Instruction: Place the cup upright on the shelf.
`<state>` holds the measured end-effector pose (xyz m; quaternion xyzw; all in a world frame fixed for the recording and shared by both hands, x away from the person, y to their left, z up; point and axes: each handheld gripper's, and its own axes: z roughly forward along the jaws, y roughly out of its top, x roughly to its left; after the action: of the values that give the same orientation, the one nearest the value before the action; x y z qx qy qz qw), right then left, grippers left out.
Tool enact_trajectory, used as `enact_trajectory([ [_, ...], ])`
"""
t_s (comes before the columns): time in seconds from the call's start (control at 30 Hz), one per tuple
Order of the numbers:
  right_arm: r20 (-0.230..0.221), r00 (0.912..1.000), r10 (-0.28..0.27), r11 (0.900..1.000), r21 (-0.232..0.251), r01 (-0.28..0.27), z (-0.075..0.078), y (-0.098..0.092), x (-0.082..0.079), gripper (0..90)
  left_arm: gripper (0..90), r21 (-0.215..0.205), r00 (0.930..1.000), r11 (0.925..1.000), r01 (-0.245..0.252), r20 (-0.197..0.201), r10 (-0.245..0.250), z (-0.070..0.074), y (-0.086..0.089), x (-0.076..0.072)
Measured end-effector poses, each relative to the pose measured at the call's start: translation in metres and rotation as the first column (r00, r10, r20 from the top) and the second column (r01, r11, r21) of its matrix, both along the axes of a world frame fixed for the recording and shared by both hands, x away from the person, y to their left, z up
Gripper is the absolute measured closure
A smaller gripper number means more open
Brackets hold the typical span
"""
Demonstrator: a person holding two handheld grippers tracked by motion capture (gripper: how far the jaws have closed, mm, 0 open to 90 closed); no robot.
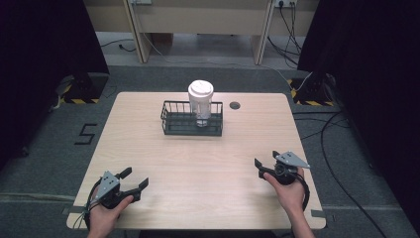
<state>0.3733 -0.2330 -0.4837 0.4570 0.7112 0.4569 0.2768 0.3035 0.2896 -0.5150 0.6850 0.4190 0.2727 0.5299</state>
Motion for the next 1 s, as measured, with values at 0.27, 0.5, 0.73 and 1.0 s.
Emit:
enact_trajectory([
  [0.27, 0.006, 0.9996, -0.026, 1.0, -0.001, 0.026, -0.005, -0.013, -0.009, 21.8, 20.3, 0.0, 1.0, 1.0, -0.002, 0.0, 0.002, 0.0, 0.0, 0.0],
  [0.5, 0.012, 0.9989, -0.046, 0.999, 0.006, 0.045, -0.011, -0.023, -0.015, 22.1, 20.3, -0.001, 1.0, 1.0, -0.002, -0.001, 0.002, 0.0, -0.001, 0.0],
  [0.73, 0.033, 0.9977, -0.059, 0.998, 0.022, 0.059, -0.014, -0.027, -0.018, 22.2, 20.2, -0.005, 1.0, 1.0, -0.002, -0.001, 0.002, 0.0, -0.001, 0.0],
  [1.0, 0.048, 0.9963, -0.071, 0.997, 0.037, 0.069, -0.016, -0.03, -0.02, 22.0, 20.2, -0.003, 1.0, 1.0, 0.001, 0.0, -0.001, 0.0, -0.001, 0.0],
])
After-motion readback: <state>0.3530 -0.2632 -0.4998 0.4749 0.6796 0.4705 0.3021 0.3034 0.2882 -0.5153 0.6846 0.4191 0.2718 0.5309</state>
